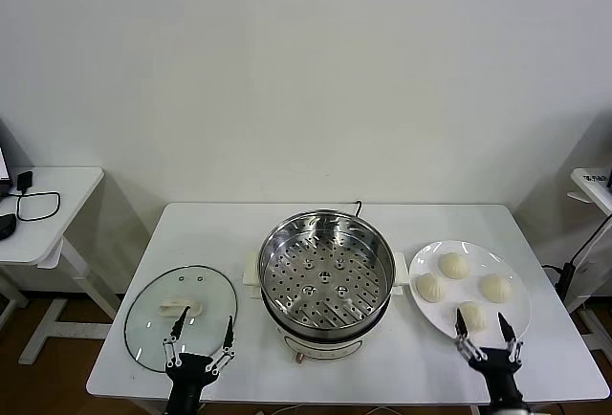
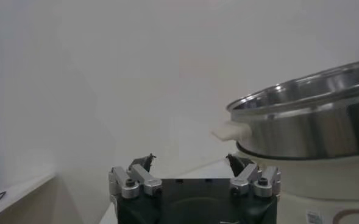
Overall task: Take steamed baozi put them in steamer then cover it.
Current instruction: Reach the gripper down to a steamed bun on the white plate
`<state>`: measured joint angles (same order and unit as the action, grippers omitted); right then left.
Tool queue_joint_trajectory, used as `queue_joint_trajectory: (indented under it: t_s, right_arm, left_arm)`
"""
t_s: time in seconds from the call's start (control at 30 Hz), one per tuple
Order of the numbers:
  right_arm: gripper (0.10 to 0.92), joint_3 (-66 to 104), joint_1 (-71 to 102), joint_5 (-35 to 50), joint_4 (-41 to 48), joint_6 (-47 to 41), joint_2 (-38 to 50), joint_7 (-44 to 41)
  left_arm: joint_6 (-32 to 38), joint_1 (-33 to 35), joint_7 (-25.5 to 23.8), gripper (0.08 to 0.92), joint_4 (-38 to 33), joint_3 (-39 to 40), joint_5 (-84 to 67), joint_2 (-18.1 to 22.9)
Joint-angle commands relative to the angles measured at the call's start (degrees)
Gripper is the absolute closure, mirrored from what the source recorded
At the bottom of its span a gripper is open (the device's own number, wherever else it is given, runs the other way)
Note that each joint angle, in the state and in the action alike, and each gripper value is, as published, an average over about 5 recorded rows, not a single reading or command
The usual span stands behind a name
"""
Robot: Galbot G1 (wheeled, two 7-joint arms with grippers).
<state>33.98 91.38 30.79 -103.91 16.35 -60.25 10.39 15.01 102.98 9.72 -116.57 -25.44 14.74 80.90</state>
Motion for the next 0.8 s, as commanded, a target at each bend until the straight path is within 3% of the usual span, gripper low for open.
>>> queue_joint_trajectory:
  t_s: [0.03,0.47,0.6,0.8]
  right_arm:
    - [0.203,-2.04,-16.75,6.80,4.23,-10.02,8.68,3.17]
    - [0.203,-23.22,-47.58,15.16,22.18,-14.28,19.05,-0.06]
    - [0.203,-31.31,-54.78,15.31,27.44,-15.50,22.57,-9.07]
    - [0.203,-42.13,-64.30,11.78,34.37,-17.71,27.00,-33.19]
  left_arm:
    - [-0.19,-0.15,0.07,0.177,-0.70,-0.05,0.02,0.18]
    - [-0.19,-0.29,0.28,0.177,-1.45,0.19,-0.08,0.09]
    - [-0.19,-0.43,0.33,0.177,-1.66,0.12,-0.23,0.01]
    - [-0.27,-0.54,0.36,0.177,-1.83,0.16,-0.33,-0.17]
